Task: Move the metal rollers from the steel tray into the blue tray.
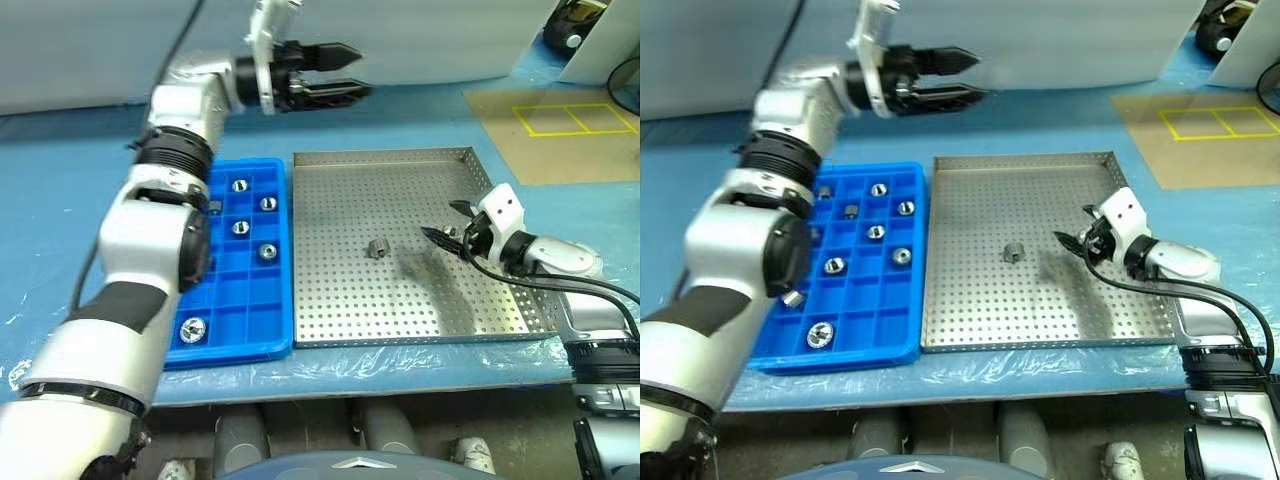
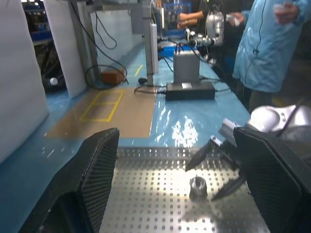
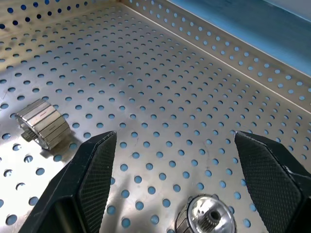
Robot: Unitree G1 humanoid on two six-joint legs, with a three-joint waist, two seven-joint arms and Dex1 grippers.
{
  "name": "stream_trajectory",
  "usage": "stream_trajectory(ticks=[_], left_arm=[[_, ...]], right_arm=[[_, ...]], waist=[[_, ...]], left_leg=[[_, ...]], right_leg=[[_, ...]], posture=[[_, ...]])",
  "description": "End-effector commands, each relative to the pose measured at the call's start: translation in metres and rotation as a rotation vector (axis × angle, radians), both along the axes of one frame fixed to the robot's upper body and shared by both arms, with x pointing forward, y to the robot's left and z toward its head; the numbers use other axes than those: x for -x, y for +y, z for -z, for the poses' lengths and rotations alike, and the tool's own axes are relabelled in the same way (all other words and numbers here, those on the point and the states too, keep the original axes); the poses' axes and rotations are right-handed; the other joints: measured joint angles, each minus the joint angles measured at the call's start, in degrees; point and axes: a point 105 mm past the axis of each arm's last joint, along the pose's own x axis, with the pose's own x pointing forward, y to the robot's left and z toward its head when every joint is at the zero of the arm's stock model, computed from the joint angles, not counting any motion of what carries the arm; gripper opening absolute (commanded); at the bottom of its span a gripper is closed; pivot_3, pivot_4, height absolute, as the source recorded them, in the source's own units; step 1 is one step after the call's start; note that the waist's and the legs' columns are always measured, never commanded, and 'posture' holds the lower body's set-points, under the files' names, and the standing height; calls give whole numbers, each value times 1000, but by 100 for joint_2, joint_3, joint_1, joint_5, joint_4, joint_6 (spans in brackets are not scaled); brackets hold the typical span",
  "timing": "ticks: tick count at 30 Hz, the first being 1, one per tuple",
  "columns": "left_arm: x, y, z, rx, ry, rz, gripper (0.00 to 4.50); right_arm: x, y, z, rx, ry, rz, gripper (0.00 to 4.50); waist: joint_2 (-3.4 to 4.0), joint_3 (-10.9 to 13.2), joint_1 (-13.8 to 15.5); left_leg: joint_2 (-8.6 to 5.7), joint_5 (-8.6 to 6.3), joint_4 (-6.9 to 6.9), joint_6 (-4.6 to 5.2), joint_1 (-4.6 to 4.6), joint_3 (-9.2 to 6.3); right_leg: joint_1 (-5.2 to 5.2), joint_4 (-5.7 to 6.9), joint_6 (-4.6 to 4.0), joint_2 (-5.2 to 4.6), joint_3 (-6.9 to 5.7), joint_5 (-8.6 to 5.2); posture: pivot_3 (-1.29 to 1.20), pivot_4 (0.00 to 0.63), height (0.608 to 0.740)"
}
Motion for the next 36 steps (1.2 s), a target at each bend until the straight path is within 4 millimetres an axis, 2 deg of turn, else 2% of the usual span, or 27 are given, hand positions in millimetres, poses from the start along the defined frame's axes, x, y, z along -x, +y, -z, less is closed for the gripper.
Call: stream_trajectory(ticks=[1, 3, 6, 10, 15, 18, 21, 26, 29, 31, 33, 36], left_arm=[[7, 12, 46, -183, -12, 70, 3985], [11, 16, 73, -246, -22, 88, 3985], [11, 8, 89, -198, -9, 70, 3985], [8, -4, 95, -120, 8, 16, 3985], [12, -14, 98, -79, 28, 25, 3985], [19, -18, 100, -76, 50, 65, 3985], [21, -21, 102, -86, 58, 76, 3985], [20, -23, 100, -82, 54, 61, 3985], [20, -24, 101, -84, 53, 60, 4022], [20, -23, 101, -84, 56, 57, 4022], [20, -22, 101, -83, 59, 52, 4022], [18, -18, 101, -84, 61, 38, 4022]], right_arm=[[-4, 0, -7, -2, -34, -2, 3976], [-8, -3, -5, -11, -41, 24, 3976], [-9, -13, 6, -8, -22, 64, 3976], [-12, -36, 17, 9, -17, 148, 3976], [-13, -57, 22, 15, -16, 212, 3976], [-11, -61, 27, 14, -4, 223, 3976], [-6, -61, 41, 15, 31, 221, 3976], [-1, -52, 59, -7, 81, 200, 3976], [-1, -53, 64, -16, 85, 218, 3350], [-1, -54, 66, -2, 86, 226, 2755], [-1, -55, 66, 3, 85, 228, 2755], [-2, -56, 65, 10, 75, 230, 2229]], waist=[[3, 0, 31], [4, 0, 68], [-1, 5, 173], [-3, 6, 316], [-3, 6, 284], [-3, 6, 244], [-3, 6, 204], [-3, 6, 160], [-3, 6, 153], [-3, 6, 149], [-3, 6, 150], [-3, 6, 150]], left_leg=[[0, 1, -4, -1, 1, 0], [0, 2, -5, -2, 1, 0], [4, 4, 7, 0, -14, 0], [8, 1, 29, 5, -26, -1], [-3, -1, 33, 5, -13, 2], [2, 0, 31, 4, -9, 2], [6, 0, 30, 3, -8, 2], [5, -1, 31, 5, -8, 2], [6, -1, 31, 5, -5, 2], [5, -2, 33, 6, -5, 2], [4, -1, 35, 6, -5, 2], [4, -1, 35, 5, -1, 2]], right_leg=[[1, -1, 0, 0, 0, 0], [1, 3, -1, 0, -1, 1], [-5, 15, -2, 0, -6, 2], [-2, 21, -3, -2, -9, 2], [4, 18, -3, -13, -5, 1], [2, 22, -2, -6, -3, 2], [1, 22, -2, -2, -4, 2], [3, 21, -2, -2, -4, 2], [4, 21, -2, -2, -4, 2], [5, 21, -2, -2, -3, 2], [6, 22, -3, -3, -2, 2], [10, 21, -2, -3, -2, 2]], posture=[[-297, 150, 740], [-296, 150, 740], [-291, 150, 740], [-292, 150, 740], [-298, 150, 740], [-305, 150, 740], [-308, 150, 740], [-310, 150, 740], [-308, 150, 740], [-306, 150, 740], [-306, 150, 740], [-302, 150, 740]])
